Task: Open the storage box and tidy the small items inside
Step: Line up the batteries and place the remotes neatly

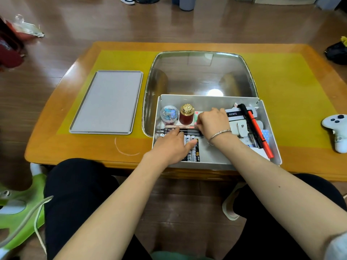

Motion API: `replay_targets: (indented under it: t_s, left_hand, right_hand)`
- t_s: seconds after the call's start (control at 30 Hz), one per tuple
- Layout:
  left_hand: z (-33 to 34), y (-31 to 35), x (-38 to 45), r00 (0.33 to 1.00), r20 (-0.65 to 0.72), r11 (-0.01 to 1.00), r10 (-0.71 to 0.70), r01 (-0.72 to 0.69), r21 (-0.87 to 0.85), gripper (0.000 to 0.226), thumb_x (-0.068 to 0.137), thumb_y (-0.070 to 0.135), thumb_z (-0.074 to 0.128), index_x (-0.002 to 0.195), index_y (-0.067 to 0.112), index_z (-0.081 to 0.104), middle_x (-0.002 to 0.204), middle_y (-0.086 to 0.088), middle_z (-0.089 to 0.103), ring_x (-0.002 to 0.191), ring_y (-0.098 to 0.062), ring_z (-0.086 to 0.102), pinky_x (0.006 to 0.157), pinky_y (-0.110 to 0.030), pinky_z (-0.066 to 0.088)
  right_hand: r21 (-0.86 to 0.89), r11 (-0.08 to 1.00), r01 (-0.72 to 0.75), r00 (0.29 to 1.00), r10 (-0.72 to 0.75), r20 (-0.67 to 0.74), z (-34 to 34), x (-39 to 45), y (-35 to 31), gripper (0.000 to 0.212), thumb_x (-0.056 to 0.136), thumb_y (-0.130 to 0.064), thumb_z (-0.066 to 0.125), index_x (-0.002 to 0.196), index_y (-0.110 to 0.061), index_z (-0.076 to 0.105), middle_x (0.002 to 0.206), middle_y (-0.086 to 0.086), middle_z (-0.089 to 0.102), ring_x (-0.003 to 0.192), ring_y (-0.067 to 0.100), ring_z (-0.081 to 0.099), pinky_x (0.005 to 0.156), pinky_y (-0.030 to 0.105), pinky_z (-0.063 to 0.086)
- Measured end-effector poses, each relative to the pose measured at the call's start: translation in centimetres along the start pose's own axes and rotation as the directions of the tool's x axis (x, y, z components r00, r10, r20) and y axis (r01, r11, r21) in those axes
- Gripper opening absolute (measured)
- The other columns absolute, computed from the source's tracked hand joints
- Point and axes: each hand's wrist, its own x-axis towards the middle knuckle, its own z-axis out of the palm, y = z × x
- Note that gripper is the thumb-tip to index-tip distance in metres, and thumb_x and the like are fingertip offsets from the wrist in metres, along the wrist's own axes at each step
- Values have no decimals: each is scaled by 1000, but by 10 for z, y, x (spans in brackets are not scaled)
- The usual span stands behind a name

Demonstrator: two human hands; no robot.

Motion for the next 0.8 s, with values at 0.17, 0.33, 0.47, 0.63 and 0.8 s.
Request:
replay_targets:
  t_s: [0.17,0.33,0.47,0.63,0.8]
  left_hand:
    - [3,0,3,998,54,1000,-23,23,-6,85,90,71,18,153,14,13,161,-4,2,147,-19,2,116,-50,15]
    - [3,2,3,999,36,999,-36,35,16,84,90,71,19,153,15,10,161,-4,1,147,-19,-1,116,-53,11]
    - [4,2,3,999,44,1000,-18,18,1,82,91,69,21,153,17,10,161,-1,-1,147,-18,-2,116,-54,12]
    - [6,2,7,999,24,1000,-30,30,-5,82,91,69,22,153,17,8,161,-2,-4,147,-18,-4,116,-54,10]
    - [7,2,8,999,24,999,-31,31,-5,81,92,68,23,153,17,9,161,-2,-5,147,-20,-4,115,-54,10]
  right_hand:
    - [-5,1000,10,1000,-10,-7,4,1,-3,22,85,-38,61,93,-19,67,90,8,68,96,29,58,84,37,33]
    - [-38,999,-11,1000,12,24,5,1,-3,25,84,-46,62,86,-21,64,87,5,69,90,27,62,88,38,34]
    - [-81,996,-31,998,36,59,7,2,-4,15,84,-35,61,82,-20,62,88,5,69,91,28,62,96,42,33]
    - [-16,1000,-1,1000,1,24,10,1,-6,17,88,-17,54,96,-22,67,92,5,68,100,27,56,87,38,34]
    - [98,993,-67,993,76,-90,-5,-17,9,19,87,-30,58,102,-21,67,97,5,68,105,28,50,87,38,33]
